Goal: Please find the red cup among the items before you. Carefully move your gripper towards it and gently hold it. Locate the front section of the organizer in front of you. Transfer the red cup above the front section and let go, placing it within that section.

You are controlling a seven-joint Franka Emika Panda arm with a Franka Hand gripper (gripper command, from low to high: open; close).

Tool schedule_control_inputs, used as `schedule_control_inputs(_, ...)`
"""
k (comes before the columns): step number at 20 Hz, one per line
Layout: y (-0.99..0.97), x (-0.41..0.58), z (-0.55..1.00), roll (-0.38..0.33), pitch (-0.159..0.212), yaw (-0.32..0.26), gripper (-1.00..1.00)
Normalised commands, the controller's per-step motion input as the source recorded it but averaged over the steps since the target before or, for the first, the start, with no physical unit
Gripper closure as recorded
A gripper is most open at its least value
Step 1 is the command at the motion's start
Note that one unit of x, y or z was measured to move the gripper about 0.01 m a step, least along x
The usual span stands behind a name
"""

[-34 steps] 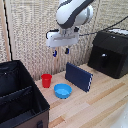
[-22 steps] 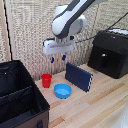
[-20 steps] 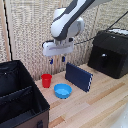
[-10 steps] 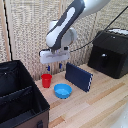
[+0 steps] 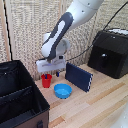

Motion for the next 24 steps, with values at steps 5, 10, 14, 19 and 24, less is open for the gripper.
schedule_control_inputs(5,0.05,0.103,-0.22,-0.049,0.05,0.0,1.0)
schedule_control_inputs(10,0.0,0.102,-0.14,-0.006,0.041,0.0,1.0)
schedule_control_inputs(14,0.0,0.069,-0.02,0.0,-0.001,0.0,1.0)
schedule_control_inputs(19,0.0,0.0,0.06,0.001,0.0,0.007,1.0)
schedule_control_inputs(24,0.0,-0.02,0.04,0.028,0.006,0.043,1.0)
